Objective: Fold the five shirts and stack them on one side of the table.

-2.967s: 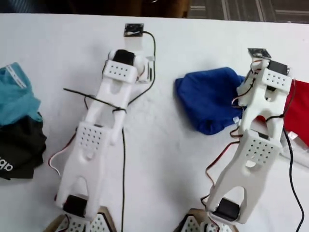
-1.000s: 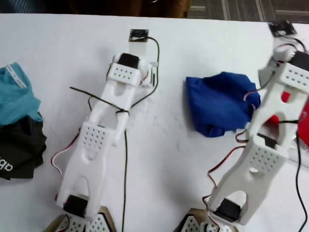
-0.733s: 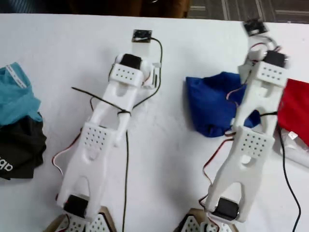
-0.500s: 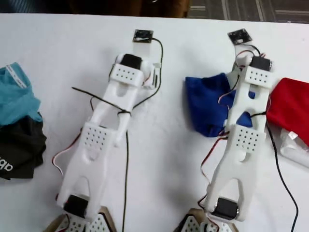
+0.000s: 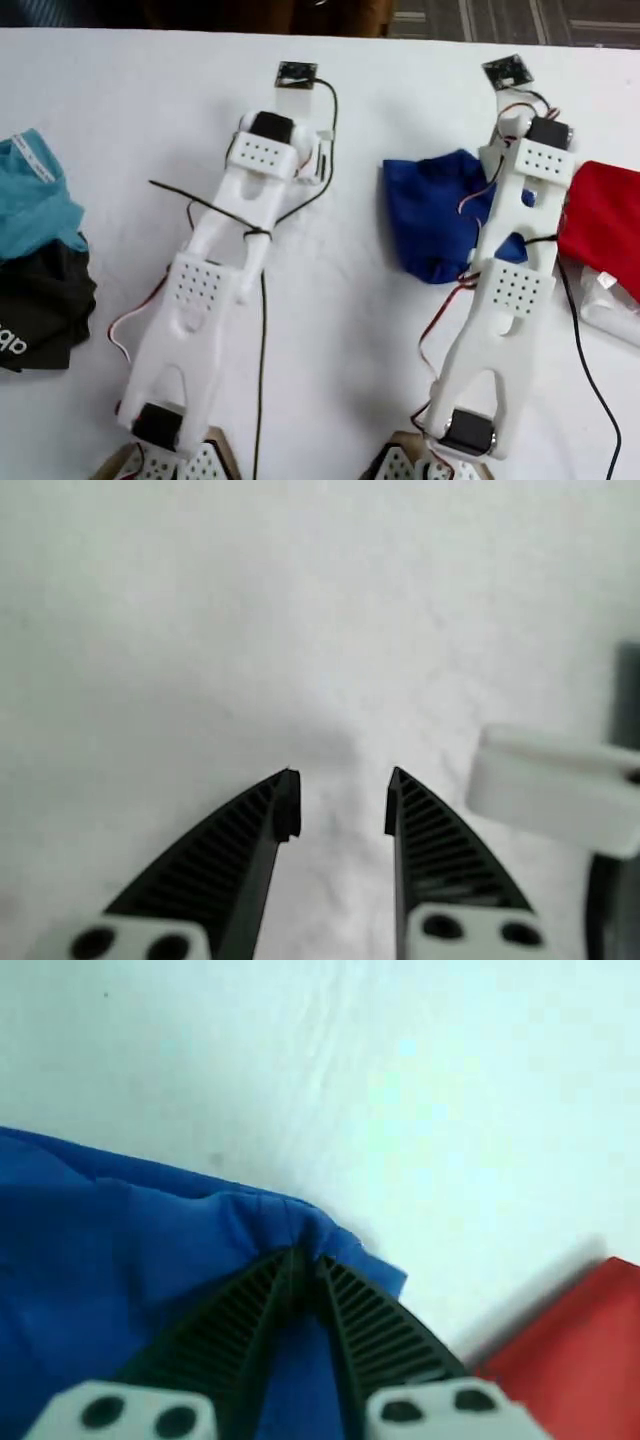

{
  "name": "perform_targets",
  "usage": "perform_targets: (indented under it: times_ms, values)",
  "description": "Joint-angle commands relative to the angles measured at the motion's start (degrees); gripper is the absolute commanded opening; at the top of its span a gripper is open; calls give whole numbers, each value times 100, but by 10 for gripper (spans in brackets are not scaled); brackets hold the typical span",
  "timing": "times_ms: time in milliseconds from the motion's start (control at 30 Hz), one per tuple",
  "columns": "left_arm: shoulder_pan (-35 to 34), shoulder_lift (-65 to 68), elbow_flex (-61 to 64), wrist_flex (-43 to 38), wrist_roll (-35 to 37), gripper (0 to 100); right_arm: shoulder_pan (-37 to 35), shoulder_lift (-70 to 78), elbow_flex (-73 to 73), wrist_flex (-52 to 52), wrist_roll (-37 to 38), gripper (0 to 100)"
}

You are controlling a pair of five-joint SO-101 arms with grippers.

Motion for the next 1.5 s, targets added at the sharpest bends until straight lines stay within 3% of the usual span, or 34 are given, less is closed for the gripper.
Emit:
perform_targets:
  times_ms: [0, 733, 800, 967, 1133, 1467]
  values:
    - [79, -70, -180, 35, -35, 166, 171, -57, -554, 48, 26, 17]
    - [79, -70, -171, 35, -35, 165, 453, 558, -932, -242, 79, 22]
    - [79, -70, -171, 35, -35, 165, 453, 532, -923, -207, 343, 32]
    - [88, -70, -171, 26, -35, 165, 356, 514, -1266, 163, 738, 155]
    - [88, -70, -180, 18, -44, 165, 365, 505, -1952, 716, 756, 155]
    - [88, -70, -189, 26, -44, 165, 848, 224, -1899, 1305, 756, 155]
